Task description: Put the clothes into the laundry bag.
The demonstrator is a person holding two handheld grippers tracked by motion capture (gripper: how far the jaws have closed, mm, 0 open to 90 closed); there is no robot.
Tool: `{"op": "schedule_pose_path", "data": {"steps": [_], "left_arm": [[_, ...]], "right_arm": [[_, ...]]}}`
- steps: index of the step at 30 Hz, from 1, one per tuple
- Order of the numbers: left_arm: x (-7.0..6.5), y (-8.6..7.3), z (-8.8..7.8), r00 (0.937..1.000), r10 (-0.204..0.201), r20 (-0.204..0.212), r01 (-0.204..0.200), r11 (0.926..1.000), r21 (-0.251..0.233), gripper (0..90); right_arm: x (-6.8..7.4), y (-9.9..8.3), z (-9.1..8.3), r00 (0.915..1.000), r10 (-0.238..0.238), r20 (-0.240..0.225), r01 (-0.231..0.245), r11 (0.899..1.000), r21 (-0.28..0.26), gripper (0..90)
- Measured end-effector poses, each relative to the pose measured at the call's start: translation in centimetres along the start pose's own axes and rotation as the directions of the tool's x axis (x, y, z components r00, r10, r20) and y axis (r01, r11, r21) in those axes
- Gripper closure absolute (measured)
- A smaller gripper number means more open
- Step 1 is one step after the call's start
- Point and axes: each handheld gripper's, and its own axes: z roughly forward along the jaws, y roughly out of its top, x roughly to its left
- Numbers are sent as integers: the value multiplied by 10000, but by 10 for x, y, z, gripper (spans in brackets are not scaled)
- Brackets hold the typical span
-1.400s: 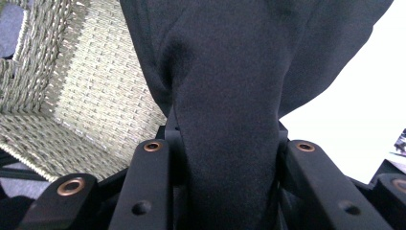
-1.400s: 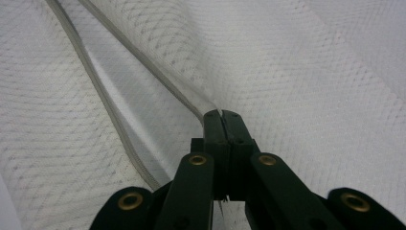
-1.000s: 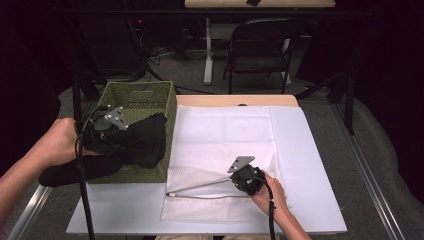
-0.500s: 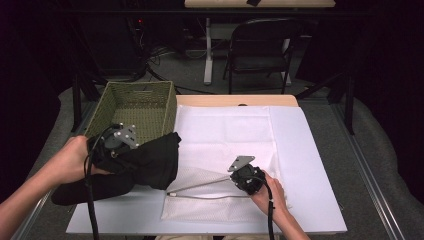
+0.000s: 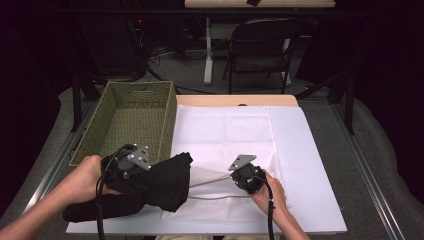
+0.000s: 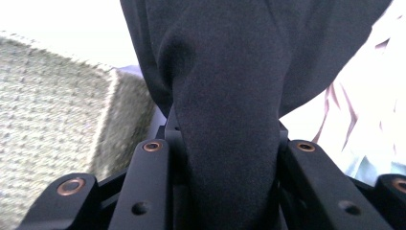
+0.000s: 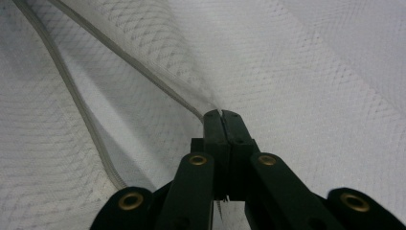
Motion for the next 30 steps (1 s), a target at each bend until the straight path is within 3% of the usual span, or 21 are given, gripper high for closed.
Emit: {"op": "schedule_pose_path", "data": {"steps": [9,14,24,30], "left_arm": [[-10,10,23,9980,382,497,-378,9992,-91,660],[-13,14,45,9931,529,1048,-519,9986,-120,660],[-19,29,66,9861,886,1405,-887,9960,-56,659],[-18,42,85,9863,636,1519,-669,9976,168,659]], "right_arm": [[-2,2,-4,10000,41,79,-40,9999,-150,900],[-3,3,-7,9999,122,101,-119,9995,-286,900],[-2,6,-15,9999,128,109,-122,9984,-544,900],[-3,8,-22,9996,271,18,-269,9965,-790,900]]}}
